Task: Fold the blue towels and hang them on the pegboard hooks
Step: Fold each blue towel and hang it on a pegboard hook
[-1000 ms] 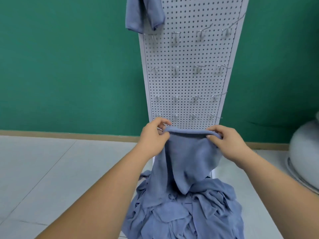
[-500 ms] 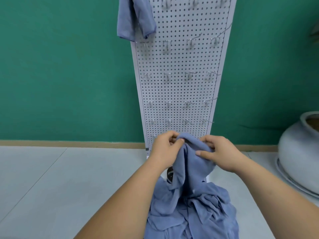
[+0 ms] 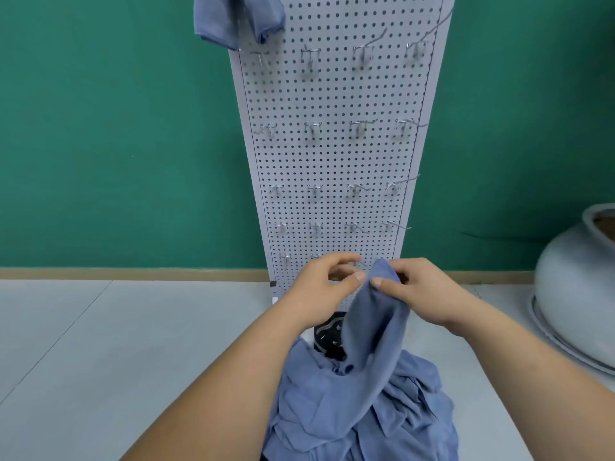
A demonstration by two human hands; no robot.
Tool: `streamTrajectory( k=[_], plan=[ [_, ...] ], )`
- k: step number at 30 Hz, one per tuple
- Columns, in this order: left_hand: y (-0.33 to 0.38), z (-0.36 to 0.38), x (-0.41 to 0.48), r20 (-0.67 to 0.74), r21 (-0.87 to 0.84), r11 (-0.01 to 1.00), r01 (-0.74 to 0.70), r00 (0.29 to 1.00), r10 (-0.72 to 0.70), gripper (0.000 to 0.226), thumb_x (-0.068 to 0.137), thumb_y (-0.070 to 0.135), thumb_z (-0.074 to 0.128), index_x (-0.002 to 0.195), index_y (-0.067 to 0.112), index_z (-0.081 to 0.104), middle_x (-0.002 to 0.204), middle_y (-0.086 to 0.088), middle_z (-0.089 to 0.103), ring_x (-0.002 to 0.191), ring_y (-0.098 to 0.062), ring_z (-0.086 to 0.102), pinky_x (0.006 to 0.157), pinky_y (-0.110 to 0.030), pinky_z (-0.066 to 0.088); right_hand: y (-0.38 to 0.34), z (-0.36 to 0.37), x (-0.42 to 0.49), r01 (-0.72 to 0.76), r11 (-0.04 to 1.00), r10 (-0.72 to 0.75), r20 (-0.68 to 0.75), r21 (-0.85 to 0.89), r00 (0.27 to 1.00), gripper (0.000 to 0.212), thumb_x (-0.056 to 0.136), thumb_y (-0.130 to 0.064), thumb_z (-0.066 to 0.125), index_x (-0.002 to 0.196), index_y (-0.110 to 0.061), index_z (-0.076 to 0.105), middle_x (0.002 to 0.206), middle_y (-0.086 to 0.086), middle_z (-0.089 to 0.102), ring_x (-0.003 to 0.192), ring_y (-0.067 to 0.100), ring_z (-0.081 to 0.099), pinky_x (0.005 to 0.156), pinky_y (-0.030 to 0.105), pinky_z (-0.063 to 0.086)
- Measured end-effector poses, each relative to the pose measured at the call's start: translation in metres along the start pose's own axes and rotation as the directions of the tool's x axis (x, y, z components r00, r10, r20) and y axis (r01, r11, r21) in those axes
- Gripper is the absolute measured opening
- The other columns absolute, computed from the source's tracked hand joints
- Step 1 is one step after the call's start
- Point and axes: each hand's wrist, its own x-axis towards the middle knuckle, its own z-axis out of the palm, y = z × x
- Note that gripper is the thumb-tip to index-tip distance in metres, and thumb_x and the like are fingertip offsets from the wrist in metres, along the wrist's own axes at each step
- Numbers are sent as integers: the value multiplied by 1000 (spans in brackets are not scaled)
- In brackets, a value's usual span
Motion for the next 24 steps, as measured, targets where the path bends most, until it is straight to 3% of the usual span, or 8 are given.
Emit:
streamTrajectory(
  k=[3,8,11,13,15,17,21,24],
  plan=[
    [-8,-2,5,27,40,999,6,1000,-7,29,98,32,74,126,27,70,106,-5,76,98,-22,73,95,-33,59,-4,5,11,87,982,-77,65,-165,995,39,95,-35,75,69,-11,58,60,-6,41,58,11,34,57,30,29],
    [-26,-7,16,9,216,976,3,1000,-5,10,94,30,79,97,22,74,90,1,78,84,-20,73,86,-42,60,-5,18,27,139,941,-107,120,-307,987,48,88,-35,81,60,-18,45,53,-10,34,53,10,29,52,26,27],
    [-31,-13,22,-54,240,971,5,998,9,13,93,28,79,84,22,71,79,7,73,68,-11,64,68,-32,54,-1,22,36,130,940,-85,154,-316,984,45,90,-38,80,63,-15,52,52,-9,36,52,10,31,52,24,30],
    [-32,-23,26,-157,215,976,23,988,12,16,94,25,78,80,23,68,74,10,68,62,-4,57,63,-26,47,6,19,43,98,958,-57,155,-270,986,34,94,-36,77,70,-17,63,54,-12,47,53,5,38,53,20,32],
    [-35,-35,31,-261,164,986,29,965,15,18,95,22,75,80,20,66,78,2,70,65,-6,58,68,-31,51,15,15,49,61,985,-39,132,-162,990,21,97,-33,74,80,-22,73,65,-10,63,60,3,49,64,23,42],
    [-40,-44,33,-276,129,991,23,961,13,14,96,18,74,85,17,65,84,-7,72,67,-11,58,73,-37,55,21,14,54,56,995,-49,78,-86,996,18,99,-32,72,84,-24,74,71,-1,67,66,8,54,70,32,46],
    [-48,-48,33,-122,249,969,10,992,21,16,94,19,75,101,32,67,80,-5,67,64,-10,54,72,-34,54,16,25,62,96,990,-92,36,-105,995,16,101,-36,67,91,-26,73,77,3,69,70,21,58,71,37,49],
    [-50,-52,34,-93,322,946,-29,994,62,8,95,26,77,100,31,74,74,3,66,65,-9,58,68,-30,52,9,32,63,103,983,-99,31,-155,995,15,101,-37,67,88,-30,72,65,-10,61,61,10,51,65,33,45]
  ],
)
